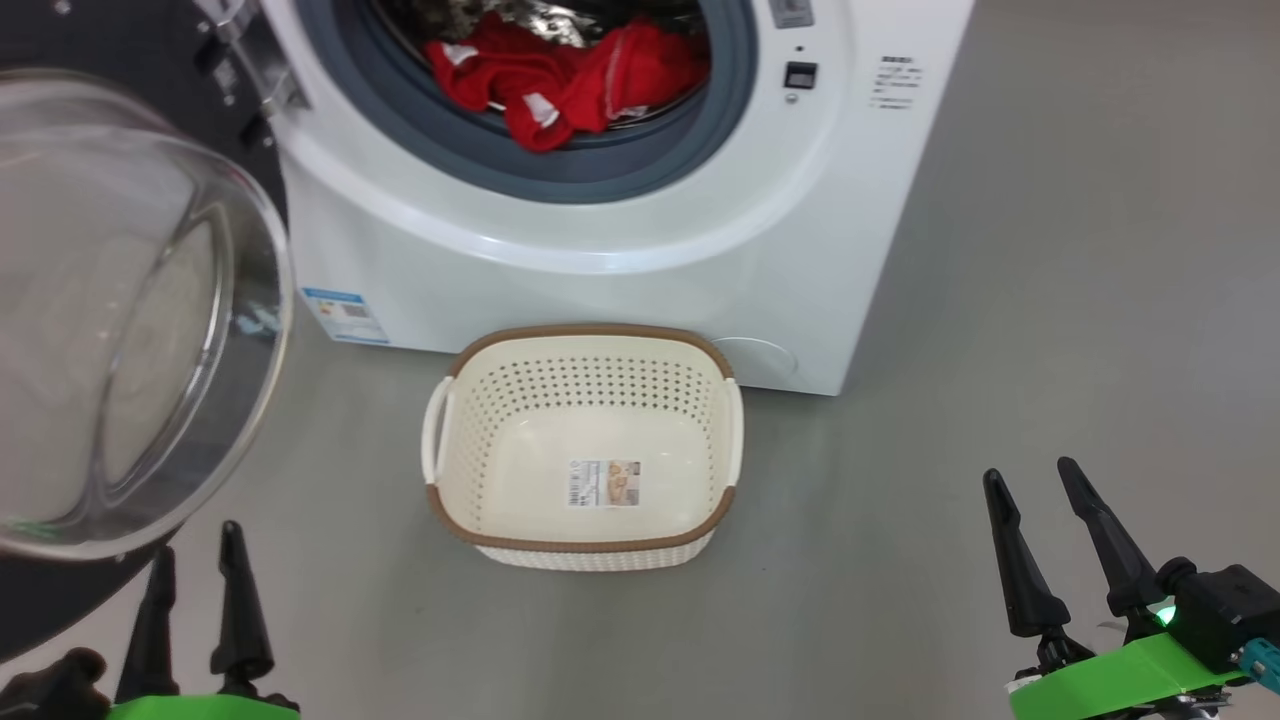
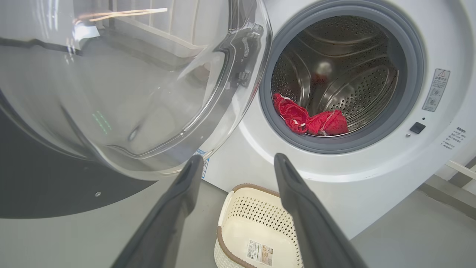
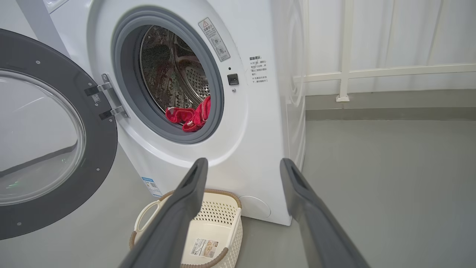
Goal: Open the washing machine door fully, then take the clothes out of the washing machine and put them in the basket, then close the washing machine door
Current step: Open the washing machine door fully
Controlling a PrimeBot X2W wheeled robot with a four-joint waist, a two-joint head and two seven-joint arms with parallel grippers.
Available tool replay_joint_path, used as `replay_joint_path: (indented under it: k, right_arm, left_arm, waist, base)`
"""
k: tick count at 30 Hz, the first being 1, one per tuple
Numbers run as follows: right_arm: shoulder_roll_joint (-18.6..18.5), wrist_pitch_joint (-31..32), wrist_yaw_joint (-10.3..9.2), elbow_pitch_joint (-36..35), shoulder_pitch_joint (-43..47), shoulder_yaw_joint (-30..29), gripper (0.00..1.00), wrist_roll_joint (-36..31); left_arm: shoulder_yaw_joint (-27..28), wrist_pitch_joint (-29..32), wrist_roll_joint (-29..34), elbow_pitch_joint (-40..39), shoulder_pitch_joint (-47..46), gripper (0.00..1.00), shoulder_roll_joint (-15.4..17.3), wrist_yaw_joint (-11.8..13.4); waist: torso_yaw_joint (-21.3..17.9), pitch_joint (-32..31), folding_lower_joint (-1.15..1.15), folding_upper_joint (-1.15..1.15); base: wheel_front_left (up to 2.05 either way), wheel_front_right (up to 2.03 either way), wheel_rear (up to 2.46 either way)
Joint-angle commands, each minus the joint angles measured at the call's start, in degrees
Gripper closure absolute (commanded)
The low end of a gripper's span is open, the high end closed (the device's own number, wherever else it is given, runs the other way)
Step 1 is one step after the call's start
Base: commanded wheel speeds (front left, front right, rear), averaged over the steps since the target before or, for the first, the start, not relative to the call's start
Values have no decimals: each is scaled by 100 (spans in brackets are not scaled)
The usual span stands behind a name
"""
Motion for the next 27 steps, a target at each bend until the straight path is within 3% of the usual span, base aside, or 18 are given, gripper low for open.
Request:
replay_joint_path:
  k: [1,18,27]
  right_arm:
    - [-25,-37,42,-145,-56,98,0,-10]
    - [78,-37,42,-181,-104,-104,0,2]
    - [114,-37,42,-198,-85,-181,0,18]
  left_arm:
    - [85,-28,29,-185,23,0,162,-32]
    - [-546,-28,143,-552,157,0,162,-32]
    - [-836,-28,218,-688,173,0,162,-32]
  waist:
    - [-228,-31,0,0]
    - [-1177,66,0,0]
    - [-1413,93,0,0]
  base:
    - [0,0,0]
    - [0,0,0]
    - [0,0,0]
